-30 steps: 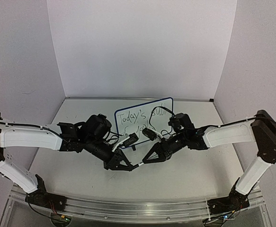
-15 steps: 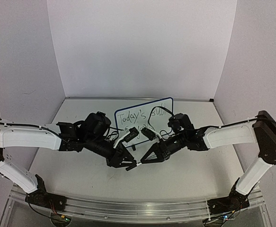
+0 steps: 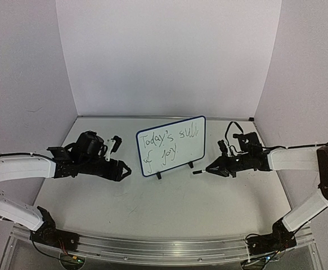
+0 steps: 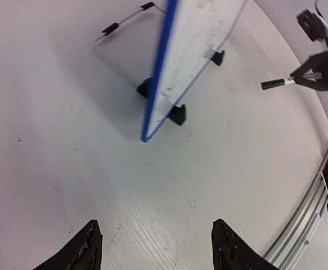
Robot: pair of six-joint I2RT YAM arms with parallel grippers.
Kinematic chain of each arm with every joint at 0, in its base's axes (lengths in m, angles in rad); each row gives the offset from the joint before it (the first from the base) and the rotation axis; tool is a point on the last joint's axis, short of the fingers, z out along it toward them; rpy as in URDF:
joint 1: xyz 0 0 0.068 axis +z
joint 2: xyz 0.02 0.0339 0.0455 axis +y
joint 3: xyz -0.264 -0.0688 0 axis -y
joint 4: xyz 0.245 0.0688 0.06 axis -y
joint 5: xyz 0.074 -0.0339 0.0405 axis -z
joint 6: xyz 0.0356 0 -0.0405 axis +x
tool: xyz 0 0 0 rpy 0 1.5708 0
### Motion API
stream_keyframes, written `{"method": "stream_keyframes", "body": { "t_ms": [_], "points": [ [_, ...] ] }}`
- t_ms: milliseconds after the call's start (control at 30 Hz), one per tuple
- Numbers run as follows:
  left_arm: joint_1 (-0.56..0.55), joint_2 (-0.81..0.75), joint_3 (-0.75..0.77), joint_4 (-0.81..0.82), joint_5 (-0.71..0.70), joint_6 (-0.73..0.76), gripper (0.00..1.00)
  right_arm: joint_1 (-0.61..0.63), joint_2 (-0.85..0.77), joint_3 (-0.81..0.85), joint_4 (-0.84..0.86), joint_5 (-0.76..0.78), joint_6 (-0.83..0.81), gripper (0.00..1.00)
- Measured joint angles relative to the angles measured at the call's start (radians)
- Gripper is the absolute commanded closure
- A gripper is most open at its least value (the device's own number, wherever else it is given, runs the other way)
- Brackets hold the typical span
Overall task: Write a sentence on the whiteboard
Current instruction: Put down the whiteboard marker at the center of the board.
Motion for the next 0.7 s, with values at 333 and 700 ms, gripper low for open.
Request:
{"method": "stream_keyframes", "body": {
  "t_ms": [333, 700],
  "points": [
    [0.205, 0.009, -0.012, -0.019, -0.091, -0.075, 0.27, -0.131, 0.040, -0.021, -0.053, 0.246, -0.040, 0.78],
    [0.362, 0.117, 0.012, 0.026, -0.144, -0.065, 0.25, -0.229, 0.072, 0.023, -0.117, 0.434, -0.124, 0.37]
  ]
}}
